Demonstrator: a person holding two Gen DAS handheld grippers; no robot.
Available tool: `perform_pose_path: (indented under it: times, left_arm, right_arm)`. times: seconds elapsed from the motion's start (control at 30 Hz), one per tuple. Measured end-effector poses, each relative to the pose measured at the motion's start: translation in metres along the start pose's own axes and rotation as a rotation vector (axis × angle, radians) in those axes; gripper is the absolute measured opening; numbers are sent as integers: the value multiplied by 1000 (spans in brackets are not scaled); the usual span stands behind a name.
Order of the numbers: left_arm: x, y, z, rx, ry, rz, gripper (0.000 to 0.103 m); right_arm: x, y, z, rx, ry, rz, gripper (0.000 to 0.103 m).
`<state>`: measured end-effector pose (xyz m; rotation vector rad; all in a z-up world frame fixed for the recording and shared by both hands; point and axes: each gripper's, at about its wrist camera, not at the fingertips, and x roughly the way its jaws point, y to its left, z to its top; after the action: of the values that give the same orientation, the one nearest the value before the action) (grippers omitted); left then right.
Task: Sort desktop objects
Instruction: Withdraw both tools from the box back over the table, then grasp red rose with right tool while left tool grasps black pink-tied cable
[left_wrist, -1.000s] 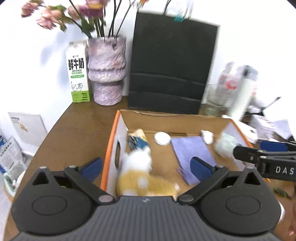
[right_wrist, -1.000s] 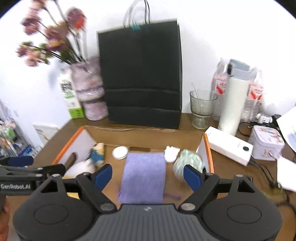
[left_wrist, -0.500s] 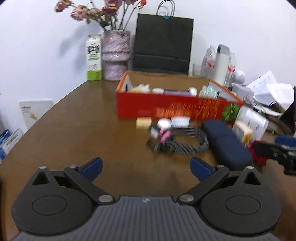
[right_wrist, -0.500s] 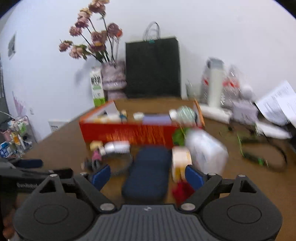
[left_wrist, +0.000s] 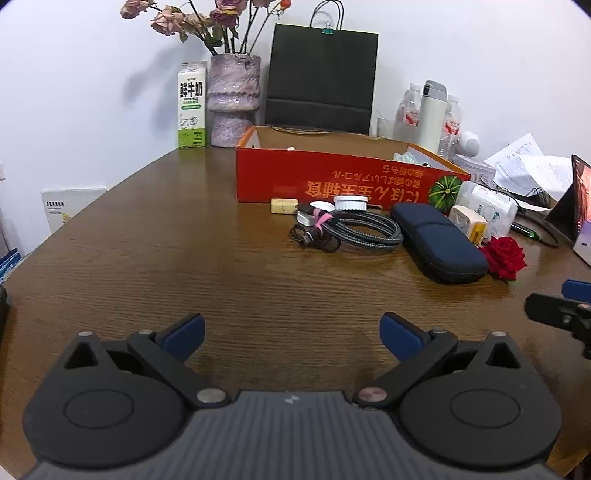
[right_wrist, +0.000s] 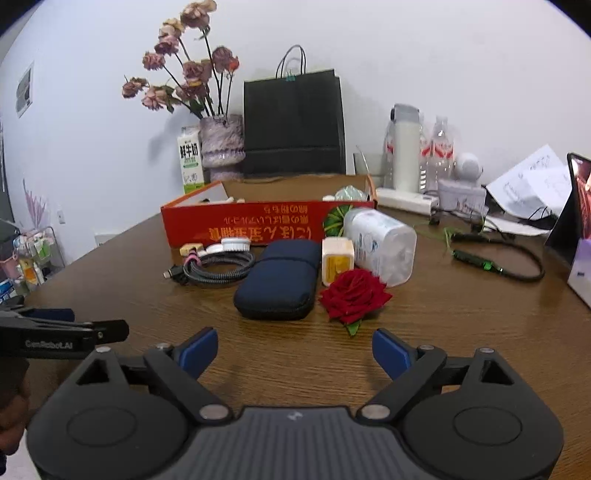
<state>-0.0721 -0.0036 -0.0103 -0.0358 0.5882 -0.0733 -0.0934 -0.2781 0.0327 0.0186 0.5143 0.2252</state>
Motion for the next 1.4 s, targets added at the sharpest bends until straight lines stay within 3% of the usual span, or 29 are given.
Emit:
perform_pose_path:
  times: [0.17,0.23,0.37,0.43,0.53,0.6,0.67,0.77,0.87,1.07,1.2,1.4]
  left_arm:
    - [12,0,19,-21,6,-46,102]
    - [25,-1,35,-27,7,-68,97]
    - [65,-4,70,-44,19,-77,78]
    - [87,-8,84,-41,30,-89,77]
    - [120,-12,98,-10,114,-90,62]
    - [134,-16,102,5,158,-99,38]
    - [137,-21,102,43,163,-80,25]
    - [129,-23,97,71,167,-95,23]
    - [111,-21,89,61,161,-113,22]
    - [35,-9,73,-3,55,-135,22]
    - [-3,2,58,-56,51,-131,22]
    - [-38,2,35,-23,53,-79,22]
  right_arm:
    - [7,-2,8,-25,-6,-15,88]
    - [14,-7,15,-30,-1,-19,85]
    - [39,-17,35,-35,28,-45,75]
    - [51,-21,41,-33,42,-77,72]
    - [69,-30,45,-18,70,-106,69]
    - [79,-35,45,-8,89,-110,64]
    - [87,-39,45,3,114,-119,56]
    - [95,-44,42,29,145,-87,39]
    - [91,-43,40,31,140,-74,38]
    - [47,-39,33,50,86,-13,37]
    - [7,-26,25,15,33,64,37]
    - [-23,4,14,-41,16,129,37]
